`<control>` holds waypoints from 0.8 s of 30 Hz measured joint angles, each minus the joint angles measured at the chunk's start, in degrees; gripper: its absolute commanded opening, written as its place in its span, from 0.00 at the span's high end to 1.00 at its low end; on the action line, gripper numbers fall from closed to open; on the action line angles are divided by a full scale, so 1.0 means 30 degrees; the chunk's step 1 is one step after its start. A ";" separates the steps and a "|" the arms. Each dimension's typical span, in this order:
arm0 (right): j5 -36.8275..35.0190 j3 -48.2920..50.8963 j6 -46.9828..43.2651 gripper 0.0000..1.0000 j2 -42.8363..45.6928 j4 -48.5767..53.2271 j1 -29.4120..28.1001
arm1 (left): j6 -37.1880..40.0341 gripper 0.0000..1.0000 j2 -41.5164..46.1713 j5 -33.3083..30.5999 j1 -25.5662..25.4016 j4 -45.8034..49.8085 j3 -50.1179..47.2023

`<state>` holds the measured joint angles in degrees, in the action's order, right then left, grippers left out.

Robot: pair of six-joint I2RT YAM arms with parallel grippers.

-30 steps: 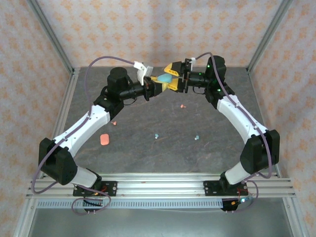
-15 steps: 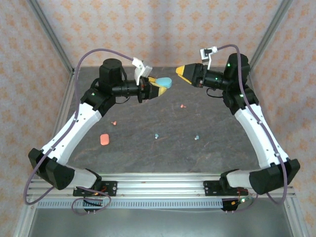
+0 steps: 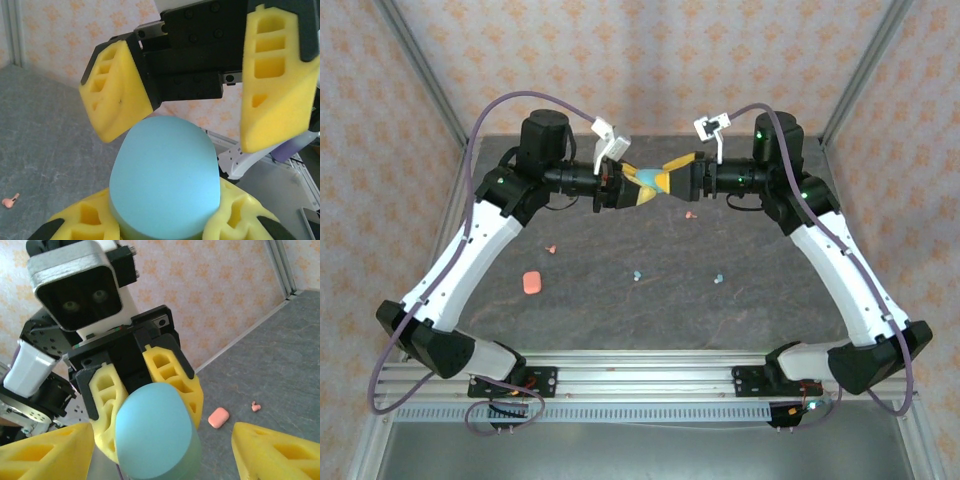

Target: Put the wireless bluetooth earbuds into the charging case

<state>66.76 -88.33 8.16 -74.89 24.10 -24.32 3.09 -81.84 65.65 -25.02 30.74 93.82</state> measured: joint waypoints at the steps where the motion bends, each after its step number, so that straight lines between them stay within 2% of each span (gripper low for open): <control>1: 0.0015 -0.0073 -0.0284 0.27 0.0000 0.0284 -0.0015 | 0.0000 1.00 -0.0051 0.0036 0.0000 0.0138 0.0000; 12: -0.0146 -0.1137 -0.2965 0.27 -0.0277 0.3147 -0.0299 | 0.0007 1.00 -0.0532 0.0597 0.0000 0.0758 0.0481; 15: -0.0510 -0.1435 -0.3759 0.36 -0.0350 0.3832 -0.0459 | 0.0007 1.00 -0.0685 0.0729 0.0000 0.0852 0.0663; 20: -0.0838 -0.1821 -0.4371 0.60 -0.0699 0.4408 -0.0510 | 0.0022 1.00 -0.0780 0.0962 0.0007 0.1100 0.0714; 24: -0.0889 -0.1843 -0.4422 0.66 -0.0736 0.4575 -0.0452 | 0.0153 1.00 -0.0809 0.1064 0.0058 0.1355 0.0714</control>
<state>64.10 -93.86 -5.10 -77.10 37.82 -25.67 3.55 -84.27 68.84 -24.84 34.81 95.96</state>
